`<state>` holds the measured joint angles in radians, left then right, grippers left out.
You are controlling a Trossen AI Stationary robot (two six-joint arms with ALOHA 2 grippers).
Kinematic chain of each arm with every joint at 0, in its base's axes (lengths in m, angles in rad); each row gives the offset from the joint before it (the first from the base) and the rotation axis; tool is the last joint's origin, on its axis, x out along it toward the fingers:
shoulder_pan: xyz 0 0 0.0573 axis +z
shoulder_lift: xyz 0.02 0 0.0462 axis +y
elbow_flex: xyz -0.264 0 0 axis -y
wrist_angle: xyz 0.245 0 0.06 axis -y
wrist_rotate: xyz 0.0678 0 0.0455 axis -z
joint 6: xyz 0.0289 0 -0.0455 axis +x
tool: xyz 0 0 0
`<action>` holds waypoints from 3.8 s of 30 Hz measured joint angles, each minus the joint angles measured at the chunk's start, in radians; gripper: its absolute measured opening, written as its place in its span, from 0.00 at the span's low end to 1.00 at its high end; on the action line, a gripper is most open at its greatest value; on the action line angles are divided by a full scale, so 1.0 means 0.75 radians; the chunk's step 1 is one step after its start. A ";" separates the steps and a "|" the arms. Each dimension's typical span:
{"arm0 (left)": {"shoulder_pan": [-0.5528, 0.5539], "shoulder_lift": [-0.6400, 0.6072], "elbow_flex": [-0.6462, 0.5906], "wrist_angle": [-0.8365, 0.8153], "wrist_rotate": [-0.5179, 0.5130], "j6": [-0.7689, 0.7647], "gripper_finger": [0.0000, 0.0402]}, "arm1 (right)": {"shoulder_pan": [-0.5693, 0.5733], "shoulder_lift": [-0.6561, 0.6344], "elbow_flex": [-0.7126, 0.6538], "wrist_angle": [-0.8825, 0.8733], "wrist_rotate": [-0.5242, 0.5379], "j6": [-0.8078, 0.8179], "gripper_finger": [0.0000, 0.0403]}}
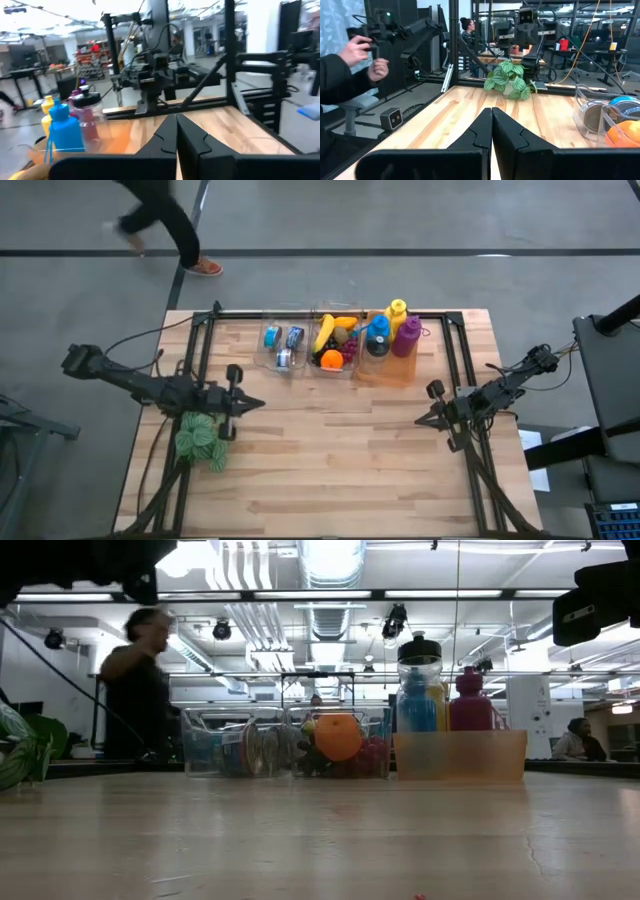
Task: Pick & Place Food Item
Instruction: Return to Home Position
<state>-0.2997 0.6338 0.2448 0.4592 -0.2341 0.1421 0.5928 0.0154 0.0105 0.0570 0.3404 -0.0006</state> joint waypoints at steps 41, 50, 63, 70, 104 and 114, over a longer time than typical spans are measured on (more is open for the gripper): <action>-0.013 -0.822 -0.308 -0.565 -0.127 0.019 0.00 | 0.000 0.000 0.000 0.000 0.000 0.000 0.02; -0.013 -0.822 -0.309 -0.565 -0.127 0.019 0.00 | 0.000 0.000 0.000 0.000 0.000 0.000 0.02; -0.013 -0.822 -0.309 -0.566 -0.127 0.018 0.00 | 0.000 0.000 0.000 0.000 0.000 0.000 0.02; -0.013 -0.822 -0.309 -0.567 -0.127 0.017 0.00 | 0.000 0.000 0.000 0.001 0.000 0.102 0.02; -0.013 -0.822 -0.309 -0.567 -0.126 0.019 0.00 | -0.801 -0.001 -0.001 0.017 -0.518 -0.006 0.02; -0.013 -0.821 -0.309 -0.567 -0.126 0.019 0.00 | -0.870 0.015 -0.001 -0.014 -0.800 0.071 0.02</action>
<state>-0.3096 0.0177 0.0128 0.0341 -0.3283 0.1562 -0.0593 0.0265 0.0101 0.0469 -0.2595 0.0529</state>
